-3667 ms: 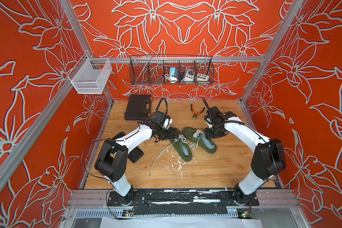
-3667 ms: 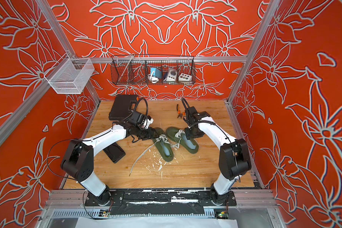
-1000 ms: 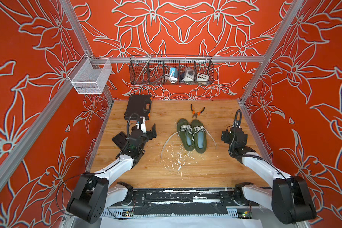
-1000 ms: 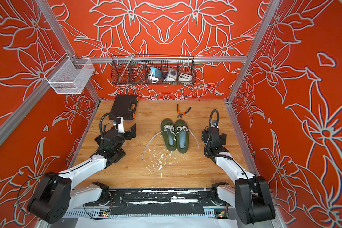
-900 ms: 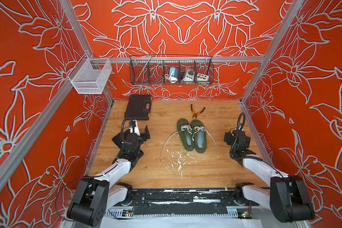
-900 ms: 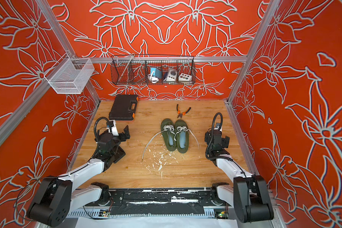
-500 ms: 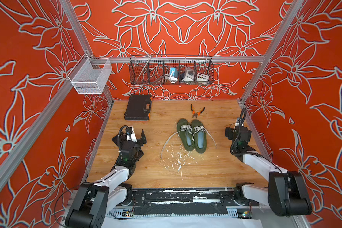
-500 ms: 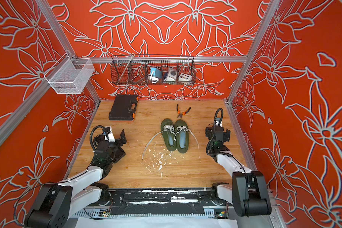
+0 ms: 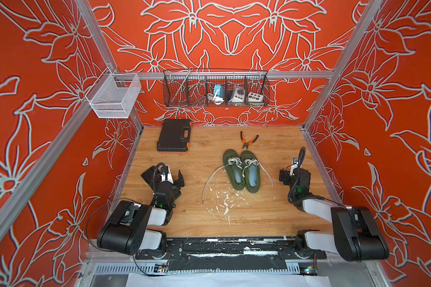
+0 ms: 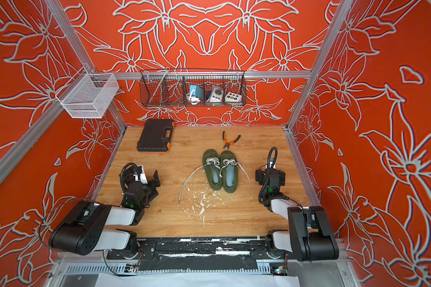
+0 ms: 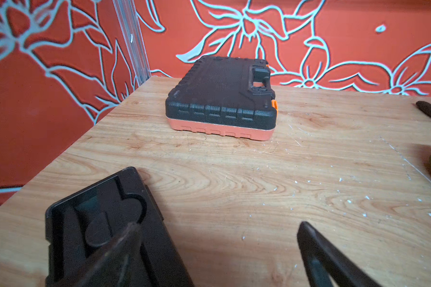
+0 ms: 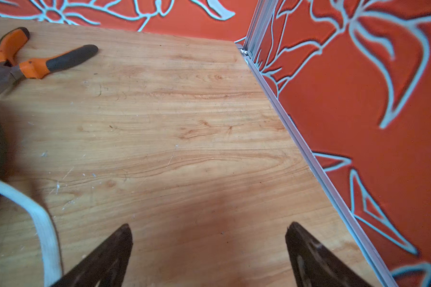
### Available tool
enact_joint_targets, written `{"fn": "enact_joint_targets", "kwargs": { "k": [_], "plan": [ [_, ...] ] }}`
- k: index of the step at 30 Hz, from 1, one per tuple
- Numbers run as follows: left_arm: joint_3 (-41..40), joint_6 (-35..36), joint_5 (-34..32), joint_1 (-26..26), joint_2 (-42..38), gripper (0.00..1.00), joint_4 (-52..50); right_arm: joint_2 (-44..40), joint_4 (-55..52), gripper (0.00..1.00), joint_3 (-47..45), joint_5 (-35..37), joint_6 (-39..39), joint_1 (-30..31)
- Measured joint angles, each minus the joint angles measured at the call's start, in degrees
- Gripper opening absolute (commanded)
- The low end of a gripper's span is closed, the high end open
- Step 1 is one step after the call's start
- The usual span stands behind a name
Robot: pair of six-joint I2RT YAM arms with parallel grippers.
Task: Insert the insole into the shoe
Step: Reset both arms
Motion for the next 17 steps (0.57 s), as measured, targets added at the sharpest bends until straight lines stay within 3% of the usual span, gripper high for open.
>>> {"fn": "enact_joint_targets", "kwargs": {
  "k": [3, 17],
  "plan": [
    [-0.04, 0.04, 0.22, 0.20, 0.63, 0.97, 1.40, 4.48, 5.14, 0.98, -0.44, -0.02, -0.02, 0.00],
    [-0.04, 0.02, 1.11, 0.90, 0.66, 0.97, 3.30, 4.63, 8.39, 0.98, -0.57, 0.04, 0.00, 0.00]
  ]
}}
